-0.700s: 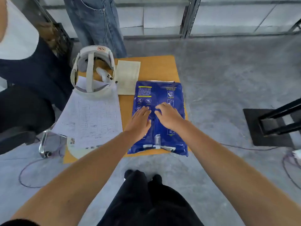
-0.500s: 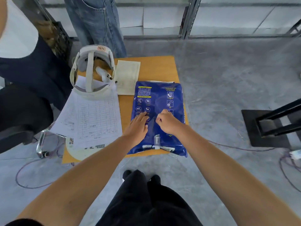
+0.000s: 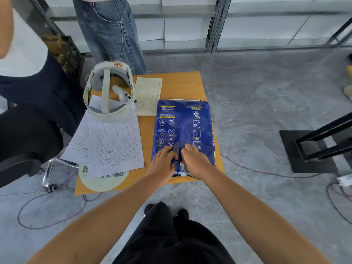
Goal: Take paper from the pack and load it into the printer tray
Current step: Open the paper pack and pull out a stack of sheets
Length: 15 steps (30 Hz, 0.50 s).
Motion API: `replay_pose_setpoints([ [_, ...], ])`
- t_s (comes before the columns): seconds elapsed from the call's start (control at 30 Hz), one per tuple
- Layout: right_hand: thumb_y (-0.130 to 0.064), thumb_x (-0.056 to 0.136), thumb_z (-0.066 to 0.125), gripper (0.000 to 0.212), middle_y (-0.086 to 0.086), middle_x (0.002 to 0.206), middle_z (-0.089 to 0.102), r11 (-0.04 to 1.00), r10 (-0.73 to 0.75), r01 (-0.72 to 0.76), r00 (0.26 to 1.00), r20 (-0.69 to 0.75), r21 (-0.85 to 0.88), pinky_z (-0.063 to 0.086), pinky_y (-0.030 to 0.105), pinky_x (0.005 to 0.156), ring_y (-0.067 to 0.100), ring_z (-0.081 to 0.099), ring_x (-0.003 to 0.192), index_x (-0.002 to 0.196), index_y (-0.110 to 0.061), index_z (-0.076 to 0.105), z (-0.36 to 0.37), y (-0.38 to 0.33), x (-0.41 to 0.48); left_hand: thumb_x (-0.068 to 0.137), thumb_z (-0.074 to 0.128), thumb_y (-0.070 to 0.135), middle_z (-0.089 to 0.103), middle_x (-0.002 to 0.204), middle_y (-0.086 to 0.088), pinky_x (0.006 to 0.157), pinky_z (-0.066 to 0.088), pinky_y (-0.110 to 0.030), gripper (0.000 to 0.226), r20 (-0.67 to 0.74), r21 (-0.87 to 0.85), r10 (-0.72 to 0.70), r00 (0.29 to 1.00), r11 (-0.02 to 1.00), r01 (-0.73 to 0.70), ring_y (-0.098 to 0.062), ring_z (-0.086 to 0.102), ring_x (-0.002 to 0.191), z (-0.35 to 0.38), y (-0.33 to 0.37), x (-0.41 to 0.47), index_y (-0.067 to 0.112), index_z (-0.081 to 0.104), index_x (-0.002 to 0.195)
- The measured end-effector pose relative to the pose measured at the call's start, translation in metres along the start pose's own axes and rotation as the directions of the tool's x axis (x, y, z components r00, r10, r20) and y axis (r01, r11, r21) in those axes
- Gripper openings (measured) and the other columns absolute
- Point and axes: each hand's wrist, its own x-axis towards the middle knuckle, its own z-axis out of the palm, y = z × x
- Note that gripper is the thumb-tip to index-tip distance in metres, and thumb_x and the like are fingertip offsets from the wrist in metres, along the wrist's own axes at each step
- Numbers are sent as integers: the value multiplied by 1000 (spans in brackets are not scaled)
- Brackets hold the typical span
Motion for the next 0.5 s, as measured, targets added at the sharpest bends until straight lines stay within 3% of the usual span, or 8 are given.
replay_pose_setpoints([
  [0.2, -14, 92, 59, 20, 6, 110, 51, 995, -103, 102, 993, -57, -21, 56, 38, 74, 22, 55, 101, 112, -11, 58, 2, -1, 0, 94, 50, 17, 28, 154, 6, 119, 23, -37, 29, 19, 4, 41, 999, 999, -41, -19, 19, 146, 0, -6, -11, 28, 49, 121],
  [0.37, -21, 91, 55, 6, 1, 96, 52, 961, -31, 51, 996, -78, 272, 57, 36, 72, 18, 55, 86, 91, -15, 54, -6, -9, -35, 94, 53, 16, 32, 152, 7, 117, 27, -35, 31, 5, -30, 19, 1000, 999, -18, -18, 23, 144, -1, -5, -10, 28, 50, 122],
  [0.43, -19, 90, 53, 7, 2, 86, 55, 921, 13, -9, 1000, -10, 389, 52, 36, 67, 20, 56, 75, 86, -17, 48, -8, -17, -58, 93, 53, 17, 30, 153, 5, 117, 24, -36, 33, 7, -15, 32, 999, 999, -32, -20, 21, 145, 1, -7, -11, 29, 47, 123],
  [0.5, -17, 89, 51, 5, 4, 84, 56, 915, -34, 1, 997, 74, 403, 46, 34, 63, 21, 54, 73, 87, -15, 47, -4, -27, -78, 92, 55, 26, 23, 157, 4, 118, 21, -39, 41, 45, 45, 79, 996, 996, -81, -22, 15, 147, 4, -12, -15, 31, 40, 130],
])
